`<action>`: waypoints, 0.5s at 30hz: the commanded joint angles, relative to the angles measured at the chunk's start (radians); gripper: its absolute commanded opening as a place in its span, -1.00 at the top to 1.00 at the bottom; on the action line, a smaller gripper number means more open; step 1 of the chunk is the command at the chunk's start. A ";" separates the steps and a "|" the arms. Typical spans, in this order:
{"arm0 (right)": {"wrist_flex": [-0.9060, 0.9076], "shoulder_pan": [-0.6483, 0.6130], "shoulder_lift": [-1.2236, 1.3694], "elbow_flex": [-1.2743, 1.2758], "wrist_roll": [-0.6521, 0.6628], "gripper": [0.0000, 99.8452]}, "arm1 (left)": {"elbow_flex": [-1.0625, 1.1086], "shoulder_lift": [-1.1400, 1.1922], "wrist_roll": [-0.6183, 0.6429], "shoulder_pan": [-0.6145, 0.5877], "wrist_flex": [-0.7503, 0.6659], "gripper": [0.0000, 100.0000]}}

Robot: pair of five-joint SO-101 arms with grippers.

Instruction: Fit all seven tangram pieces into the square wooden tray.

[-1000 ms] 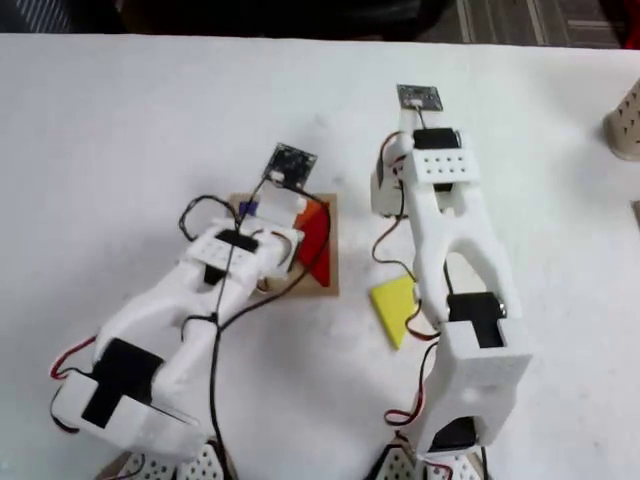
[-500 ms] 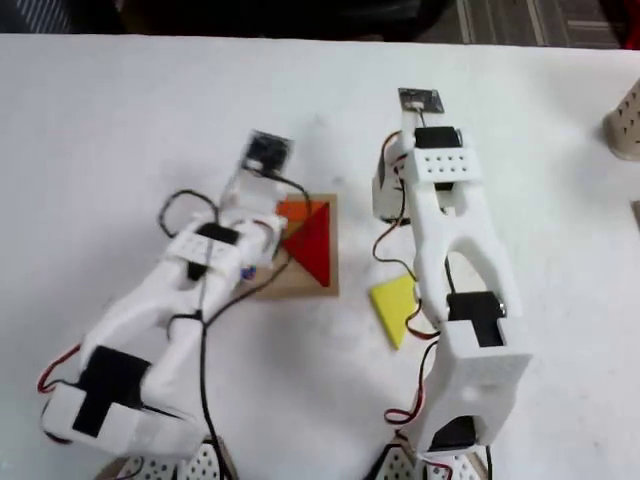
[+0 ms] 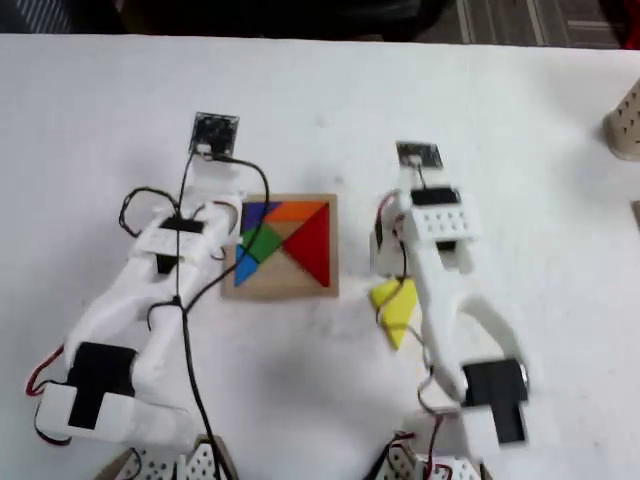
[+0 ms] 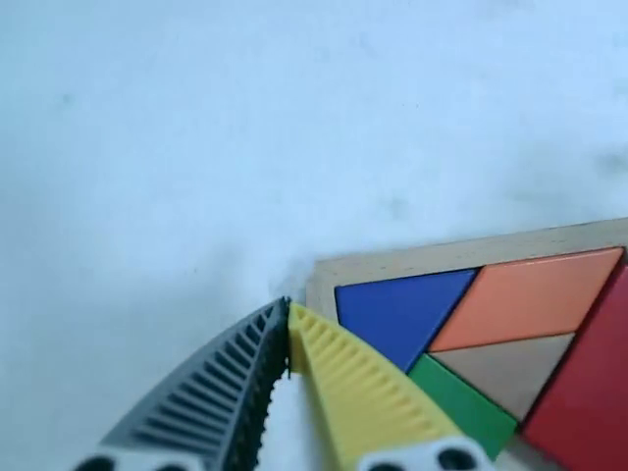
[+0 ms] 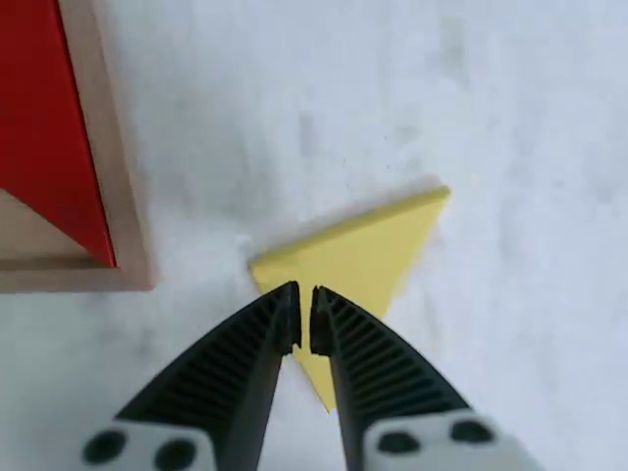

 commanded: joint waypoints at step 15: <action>-0.067 -0.082 0.005 0.216 0.206 0.97 | -0.051 -0.002 0.009 -0.010 -0.029 0.96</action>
